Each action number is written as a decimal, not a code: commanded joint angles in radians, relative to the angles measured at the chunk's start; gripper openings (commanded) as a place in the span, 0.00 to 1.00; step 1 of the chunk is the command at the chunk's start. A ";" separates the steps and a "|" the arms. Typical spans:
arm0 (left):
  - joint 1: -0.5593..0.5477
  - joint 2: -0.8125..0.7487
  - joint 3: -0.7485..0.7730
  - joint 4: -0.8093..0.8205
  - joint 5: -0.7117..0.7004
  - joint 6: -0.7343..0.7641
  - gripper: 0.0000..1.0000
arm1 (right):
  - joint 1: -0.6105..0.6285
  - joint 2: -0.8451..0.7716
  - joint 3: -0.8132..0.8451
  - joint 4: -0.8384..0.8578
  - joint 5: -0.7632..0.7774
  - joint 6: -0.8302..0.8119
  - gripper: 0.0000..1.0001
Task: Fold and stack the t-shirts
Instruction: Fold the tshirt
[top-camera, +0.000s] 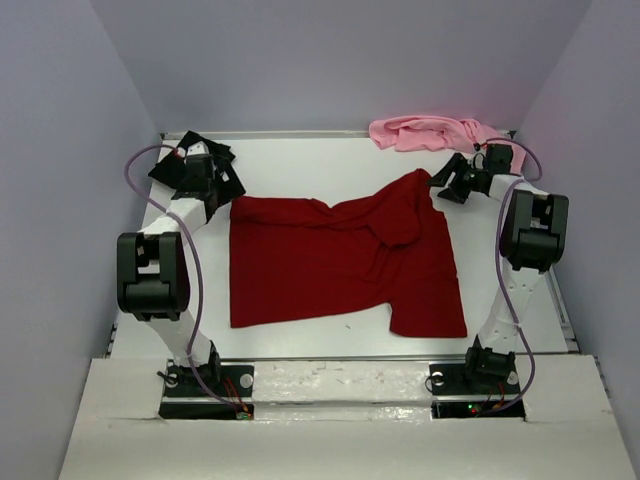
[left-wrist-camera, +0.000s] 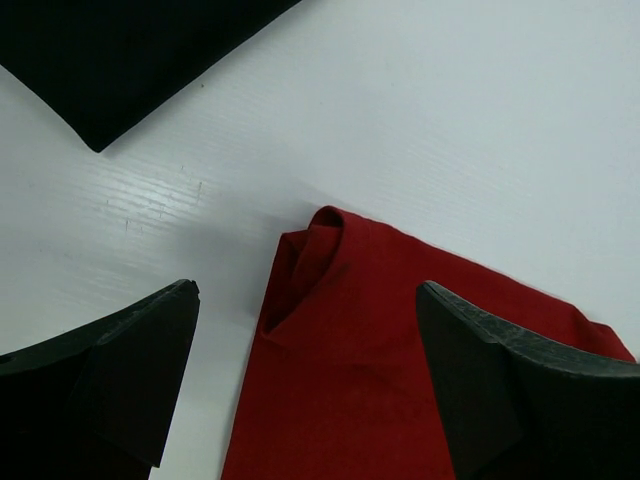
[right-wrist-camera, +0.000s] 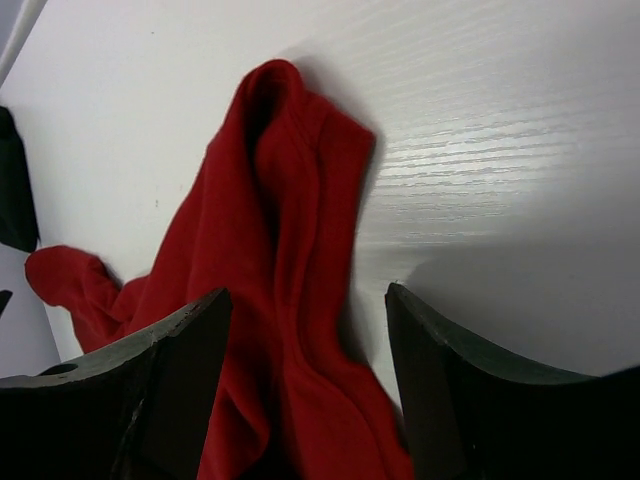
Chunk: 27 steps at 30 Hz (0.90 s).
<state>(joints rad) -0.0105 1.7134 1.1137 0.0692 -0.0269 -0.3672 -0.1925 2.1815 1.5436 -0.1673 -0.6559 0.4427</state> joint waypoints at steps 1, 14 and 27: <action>0.001 0.031 0.012 0.017 0.015 0.014 0.99 | 0.002 0.006 0.052 0.046 0.045 -0.001 0.69; 0.061 0.175 0.048 0.061 0.131 -0.003 0.97 | 0.002 0.029 0.101 0.043 0.070 -0.006 0.68; 0.070 0.163 0.052 0.150 0.274 -0.045 0.91 | 0.002 0.110 0.170 -0.009 0.082 -0.007 0.67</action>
<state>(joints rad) 0.0544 1.8893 1.1324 0.1642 0.1661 -0.3965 -0.1925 2.2669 1.6600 -0.1749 -0.5869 0.4423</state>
